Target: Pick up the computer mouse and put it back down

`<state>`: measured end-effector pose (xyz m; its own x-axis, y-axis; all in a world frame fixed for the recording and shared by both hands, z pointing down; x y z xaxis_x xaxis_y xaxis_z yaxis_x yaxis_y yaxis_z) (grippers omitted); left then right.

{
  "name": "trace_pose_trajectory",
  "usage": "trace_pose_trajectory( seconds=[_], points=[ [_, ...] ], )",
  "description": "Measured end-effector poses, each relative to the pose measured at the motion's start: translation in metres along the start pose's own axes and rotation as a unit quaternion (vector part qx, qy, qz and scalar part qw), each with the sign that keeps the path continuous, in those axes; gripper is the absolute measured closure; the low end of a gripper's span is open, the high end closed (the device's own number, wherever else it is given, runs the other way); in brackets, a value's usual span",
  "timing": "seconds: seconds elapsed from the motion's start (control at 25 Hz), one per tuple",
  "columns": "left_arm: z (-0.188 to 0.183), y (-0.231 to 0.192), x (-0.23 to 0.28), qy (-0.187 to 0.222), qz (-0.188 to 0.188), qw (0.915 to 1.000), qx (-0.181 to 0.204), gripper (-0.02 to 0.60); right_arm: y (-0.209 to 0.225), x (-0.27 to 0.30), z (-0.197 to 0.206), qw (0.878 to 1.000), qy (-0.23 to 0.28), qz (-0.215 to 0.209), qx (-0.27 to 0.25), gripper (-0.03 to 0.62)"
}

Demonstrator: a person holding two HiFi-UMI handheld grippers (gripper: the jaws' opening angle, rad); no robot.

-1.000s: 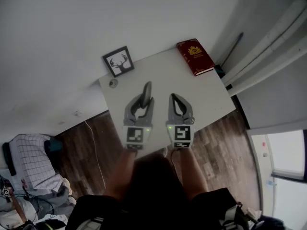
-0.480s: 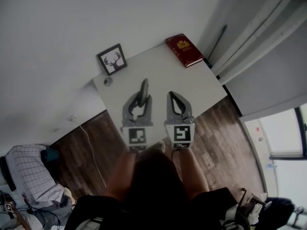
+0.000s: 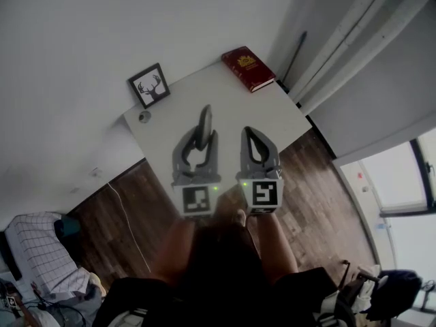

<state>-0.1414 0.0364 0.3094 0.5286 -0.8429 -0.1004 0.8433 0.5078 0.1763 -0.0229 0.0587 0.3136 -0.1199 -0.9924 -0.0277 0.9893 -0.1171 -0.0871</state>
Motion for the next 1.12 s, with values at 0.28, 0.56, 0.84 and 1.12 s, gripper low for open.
trace_pose_trajectory(
  seconds=[0.28, 0.56, 0.84, 1.12],
  points=[
    [-0.025, 0.022, 0.001, 0.025, -0.029, 0.9993, 0.006, 0.442, 0.027, -0.010, -0.011, 1.000, 0.014, -0.012, 0.002, 0.580],
    [-0.004, 0.041, 0.017, -0.005, -0.052, 0.9986, 0.005, 0.442, 0.056, -0.012, 0.004, 0.999, 0.014, -0.036, -0.006, 0.580],
    [-0.004, 0.064, 0.027, -0.027, -0.057, 0.9978, 0.019, 0.443, 0.073, -0.015, 0.006, 0.999, 0.007, -0.053, -0.005, 0.580],
    [-0.011, 0.077, 0.031, -0.019, -0.057, 0.9979, 0.022, 0.445, 0.085, -0.018, 0.002, 0.998, 0.018, -0.055, -0.005, 0.580]
  ],
)
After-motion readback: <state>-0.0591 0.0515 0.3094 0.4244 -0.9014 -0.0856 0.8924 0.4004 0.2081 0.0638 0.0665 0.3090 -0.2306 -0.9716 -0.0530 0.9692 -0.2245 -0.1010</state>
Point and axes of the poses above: the fingertips, and each gripper's own axes: x forward along the fingers, y to its right, z out of its underside, the point moved 4 cm from there along -x, backward along the fingers, and after that the axes turned 6 degrees about x, right-handed, at the moved point
